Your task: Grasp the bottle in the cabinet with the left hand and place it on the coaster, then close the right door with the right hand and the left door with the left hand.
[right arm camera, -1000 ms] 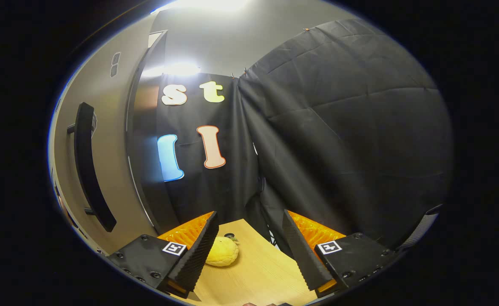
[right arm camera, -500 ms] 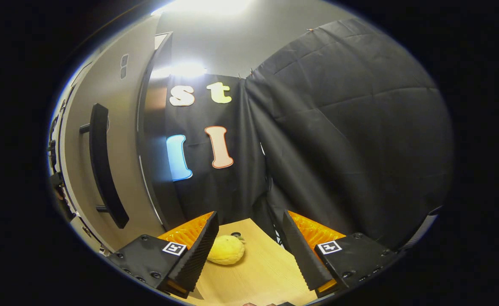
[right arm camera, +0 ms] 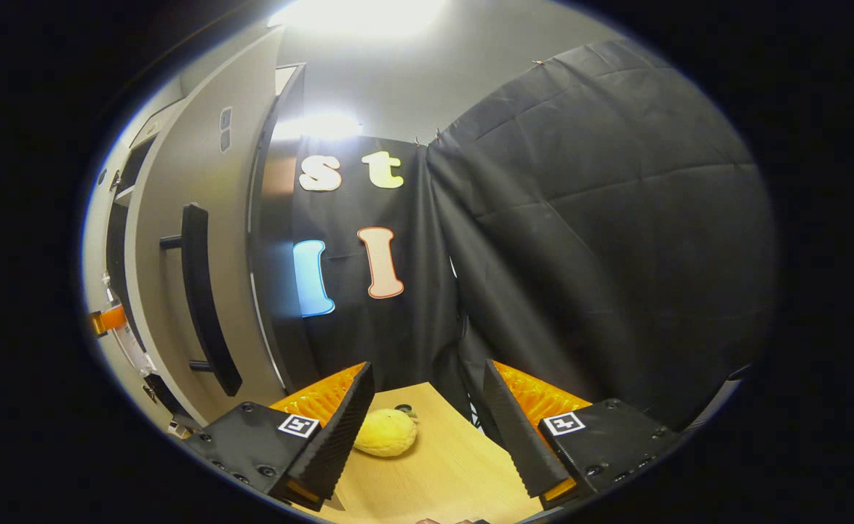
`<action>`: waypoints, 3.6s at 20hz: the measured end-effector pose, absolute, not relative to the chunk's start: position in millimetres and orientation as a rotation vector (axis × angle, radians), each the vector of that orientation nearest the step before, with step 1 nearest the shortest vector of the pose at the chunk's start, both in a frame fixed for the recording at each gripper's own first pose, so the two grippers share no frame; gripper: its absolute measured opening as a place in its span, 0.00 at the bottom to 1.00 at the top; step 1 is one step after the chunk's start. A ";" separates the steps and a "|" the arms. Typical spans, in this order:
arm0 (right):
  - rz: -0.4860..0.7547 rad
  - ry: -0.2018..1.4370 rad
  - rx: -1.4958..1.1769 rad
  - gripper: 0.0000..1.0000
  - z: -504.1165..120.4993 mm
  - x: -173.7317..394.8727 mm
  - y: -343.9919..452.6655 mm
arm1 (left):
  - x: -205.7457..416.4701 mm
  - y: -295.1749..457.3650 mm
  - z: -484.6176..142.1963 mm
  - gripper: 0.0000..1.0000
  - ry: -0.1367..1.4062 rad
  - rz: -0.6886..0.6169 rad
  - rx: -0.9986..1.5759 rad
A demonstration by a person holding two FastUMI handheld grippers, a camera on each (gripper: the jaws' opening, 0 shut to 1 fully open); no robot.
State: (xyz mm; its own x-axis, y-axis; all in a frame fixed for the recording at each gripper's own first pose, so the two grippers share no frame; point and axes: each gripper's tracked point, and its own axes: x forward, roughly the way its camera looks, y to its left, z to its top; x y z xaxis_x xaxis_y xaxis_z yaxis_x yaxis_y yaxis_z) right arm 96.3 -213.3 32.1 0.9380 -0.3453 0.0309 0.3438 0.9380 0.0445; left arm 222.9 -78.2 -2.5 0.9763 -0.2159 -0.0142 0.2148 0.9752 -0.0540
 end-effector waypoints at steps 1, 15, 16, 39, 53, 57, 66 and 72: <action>-0.350 -0.041 0.030 0.96 35.3 94.4 -212.7 | 212.7 -75.6 -10.5 0.67 0.033 -0.220 -0.064; -0.334 -0.041 0.013 0.96 56.2 68.5 -180.6 | 88.2 -65.2 -188.2 0.67 0.233 -0.236 -0.161; -0.333 -0.037 0.008 0.96 55.3 66.1 -179.0 | 82.6 -67.7 -200.0 0.67 0.246 -0.241 -0.166; -0.392 0.093 0.005 0.92 32.0 37.3 -186.8 | 23.6 -125.8 -352.8 0.69 0.348 -0.365 0.072; -0.401 0.092 0.028 0.96 15.5 16.2 -181.7 | -6.4 -113.5 -328.5 0.94 0.364 -0.353 0.061; -0.402 0.089 0.036 0.92 8.5 15.8 -182.6 | -26.7 -95.1 -287.6 0.94 0.347 -0.311 0.037; -0.359 0.052 0.062 0.92 21.0 54.9 -195.7 | -28.0 -39.3 -101.3 0.97 0.179 -0.073 0.032; -0.279 -0.009 -0.013 0.96 55.4 83.7 -199.2 | 0.8 -35.4 -5.4 0.98 0.075 0.008 0.029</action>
